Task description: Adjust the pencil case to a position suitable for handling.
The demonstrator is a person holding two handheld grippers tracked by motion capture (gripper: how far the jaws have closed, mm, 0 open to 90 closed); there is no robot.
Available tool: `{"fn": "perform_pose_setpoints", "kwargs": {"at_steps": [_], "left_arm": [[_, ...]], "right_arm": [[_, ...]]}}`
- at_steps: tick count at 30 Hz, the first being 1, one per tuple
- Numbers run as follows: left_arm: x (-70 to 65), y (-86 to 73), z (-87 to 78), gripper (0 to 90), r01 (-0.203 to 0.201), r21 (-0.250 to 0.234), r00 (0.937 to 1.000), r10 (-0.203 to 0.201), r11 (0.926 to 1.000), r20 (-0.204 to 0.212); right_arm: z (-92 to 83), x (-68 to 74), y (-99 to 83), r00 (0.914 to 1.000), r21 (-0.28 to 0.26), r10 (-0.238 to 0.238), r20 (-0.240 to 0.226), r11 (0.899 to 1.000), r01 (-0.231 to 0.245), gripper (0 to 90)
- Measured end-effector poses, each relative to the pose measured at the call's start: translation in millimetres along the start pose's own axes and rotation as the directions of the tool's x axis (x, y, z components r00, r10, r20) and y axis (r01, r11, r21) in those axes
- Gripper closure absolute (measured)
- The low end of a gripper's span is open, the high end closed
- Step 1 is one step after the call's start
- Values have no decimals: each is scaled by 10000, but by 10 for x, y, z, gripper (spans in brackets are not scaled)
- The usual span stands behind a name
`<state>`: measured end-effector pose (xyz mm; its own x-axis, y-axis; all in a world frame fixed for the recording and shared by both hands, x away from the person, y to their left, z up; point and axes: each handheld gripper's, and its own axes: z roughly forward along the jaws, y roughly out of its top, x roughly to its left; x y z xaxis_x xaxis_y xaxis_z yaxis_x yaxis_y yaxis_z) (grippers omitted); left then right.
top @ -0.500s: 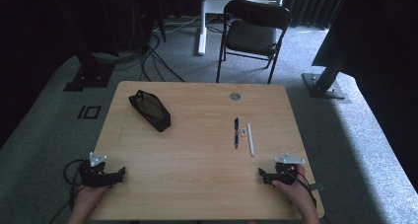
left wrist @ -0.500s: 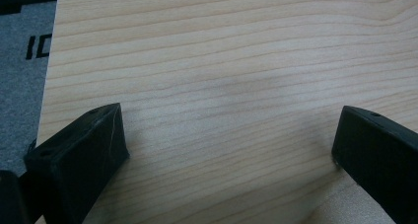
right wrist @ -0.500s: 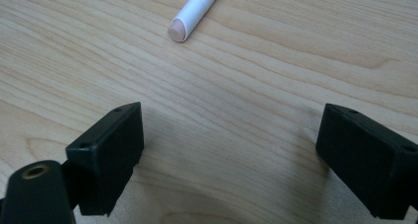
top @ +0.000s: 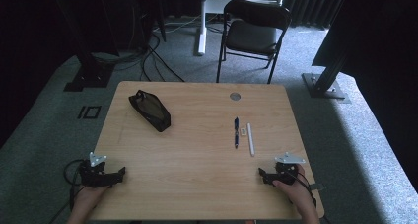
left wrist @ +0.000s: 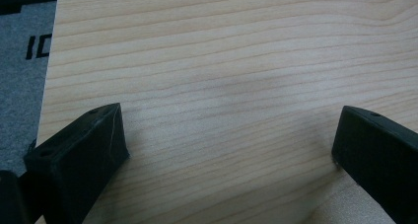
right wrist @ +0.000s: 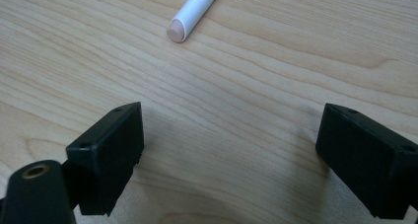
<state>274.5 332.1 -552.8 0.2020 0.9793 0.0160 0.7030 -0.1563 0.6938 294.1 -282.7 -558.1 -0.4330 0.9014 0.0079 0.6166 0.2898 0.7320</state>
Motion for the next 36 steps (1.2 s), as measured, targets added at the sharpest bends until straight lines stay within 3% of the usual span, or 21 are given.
{"fn": "perform_pose_setpoints", "kwargs": {"at_steps": [10, 18, 36], "left_arm": [[0, 0, 0, 4, -2, 2, 10000, 2, 10000, 1], [0, 0, 0, 4, 0, 2, 10000, 0, 10000, 0], [0, 0, 0, 4, 1, 0, 10000, -1, 10000, 1]], "right_arm": [[37, -3, 66, 9994, 82, 232, 239, 9997, -234, 109], [8, 16, 194, 9992, -389, 340, 217, 9987, -331, 110], [30, 137, 476, 9999, -648, 74, 72, 9979, -69, 110]]}}
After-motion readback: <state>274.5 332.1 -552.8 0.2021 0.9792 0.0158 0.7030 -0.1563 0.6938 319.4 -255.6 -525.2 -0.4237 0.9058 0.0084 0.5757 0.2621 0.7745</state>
